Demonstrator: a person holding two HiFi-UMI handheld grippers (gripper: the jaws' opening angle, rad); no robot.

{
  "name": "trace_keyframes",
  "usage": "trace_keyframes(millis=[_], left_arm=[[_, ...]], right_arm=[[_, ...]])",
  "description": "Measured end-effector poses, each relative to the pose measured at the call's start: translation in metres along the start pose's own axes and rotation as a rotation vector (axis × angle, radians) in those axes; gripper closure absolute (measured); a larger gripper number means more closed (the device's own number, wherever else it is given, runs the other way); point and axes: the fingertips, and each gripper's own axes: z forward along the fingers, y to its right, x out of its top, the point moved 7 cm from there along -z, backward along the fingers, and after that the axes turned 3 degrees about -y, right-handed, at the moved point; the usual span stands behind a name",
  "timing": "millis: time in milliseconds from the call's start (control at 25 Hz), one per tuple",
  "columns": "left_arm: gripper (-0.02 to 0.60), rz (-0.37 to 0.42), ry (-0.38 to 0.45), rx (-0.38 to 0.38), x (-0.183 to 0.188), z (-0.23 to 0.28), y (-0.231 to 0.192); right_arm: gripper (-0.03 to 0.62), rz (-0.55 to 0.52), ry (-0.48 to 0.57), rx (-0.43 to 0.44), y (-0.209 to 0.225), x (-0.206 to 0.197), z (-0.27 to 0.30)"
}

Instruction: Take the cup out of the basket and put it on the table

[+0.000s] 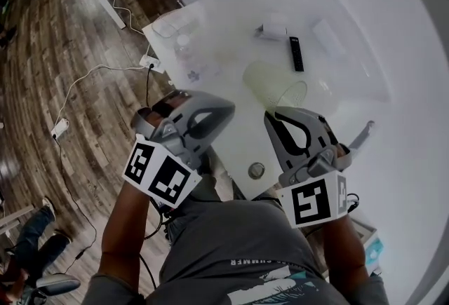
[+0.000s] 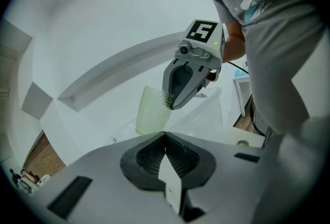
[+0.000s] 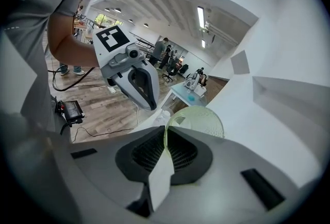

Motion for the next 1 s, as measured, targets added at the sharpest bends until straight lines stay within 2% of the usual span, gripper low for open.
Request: trace_keyframes(millis=[560, 1000], left_arm=[[0.572, -0.098, -0.045, 0.033, -0.044, -0.024, 0.013], [0.572, -0.205, -0.079, 0.049, -0.089, -0.027, 0.028]], right_arm=[[0.566, -0.039, -0.031, 0.167, -0.059, 0.002, 0.051], [0.566, -0.029, -0.138, 0.267, -0.092, -0.035, 0.107]])
